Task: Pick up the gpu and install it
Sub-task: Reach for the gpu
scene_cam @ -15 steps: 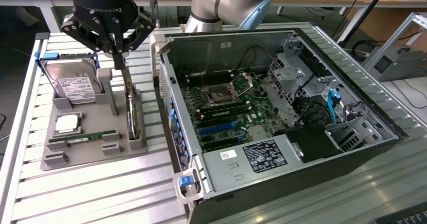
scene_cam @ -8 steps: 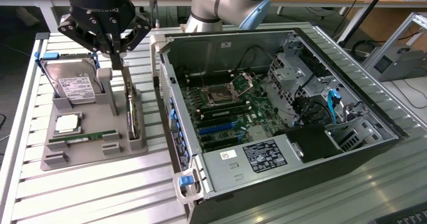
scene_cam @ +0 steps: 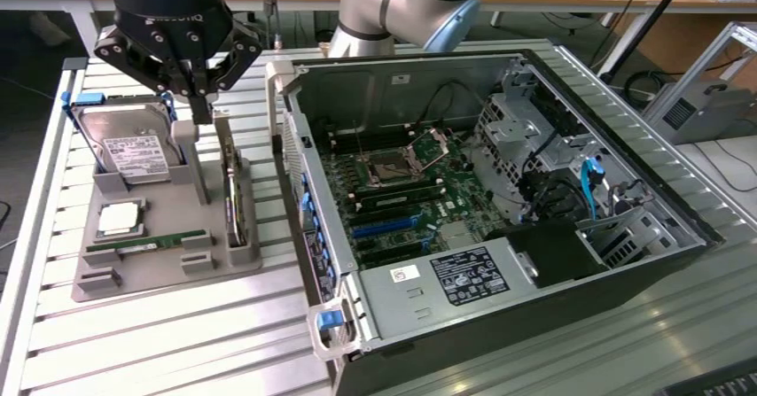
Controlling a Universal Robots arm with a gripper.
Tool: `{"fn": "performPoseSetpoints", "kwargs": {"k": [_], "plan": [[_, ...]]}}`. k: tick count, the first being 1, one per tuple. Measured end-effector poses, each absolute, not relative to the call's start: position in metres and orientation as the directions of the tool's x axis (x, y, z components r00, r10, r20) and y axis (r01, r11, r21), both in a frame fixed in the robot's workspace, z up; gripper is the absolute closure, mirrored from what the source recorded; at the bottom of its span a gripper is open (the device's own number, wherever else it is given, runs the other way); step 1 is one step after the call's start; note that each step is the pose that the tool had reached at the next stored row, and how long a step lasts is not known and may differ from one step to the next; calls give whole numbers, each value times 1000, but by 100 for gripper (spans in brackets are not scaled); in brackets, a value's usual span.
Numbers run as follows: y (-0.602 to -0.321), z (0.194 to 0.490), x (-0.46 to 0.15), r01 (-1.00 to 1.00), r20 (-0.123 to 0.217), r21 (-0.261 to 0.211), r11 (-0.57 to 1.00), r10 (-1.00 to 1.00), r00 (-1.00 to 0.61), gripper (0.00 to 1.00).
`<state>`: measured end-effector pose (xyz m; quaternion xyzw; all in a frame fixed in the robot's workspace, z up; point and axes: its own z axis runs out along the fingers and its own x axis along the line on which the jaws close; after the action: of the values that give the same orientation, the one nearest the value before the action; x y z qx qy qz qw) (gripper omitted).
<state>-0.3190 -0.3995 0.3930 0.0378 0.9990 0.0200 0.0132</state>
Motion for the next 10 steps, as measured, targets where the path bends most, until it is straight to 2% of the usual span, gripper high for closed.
{"fn": "performPoseSetpoints", "kwargs": {"k": [10], "plan": [[-400,393,-325,75,-25,40,996,76,-997,89]]}}
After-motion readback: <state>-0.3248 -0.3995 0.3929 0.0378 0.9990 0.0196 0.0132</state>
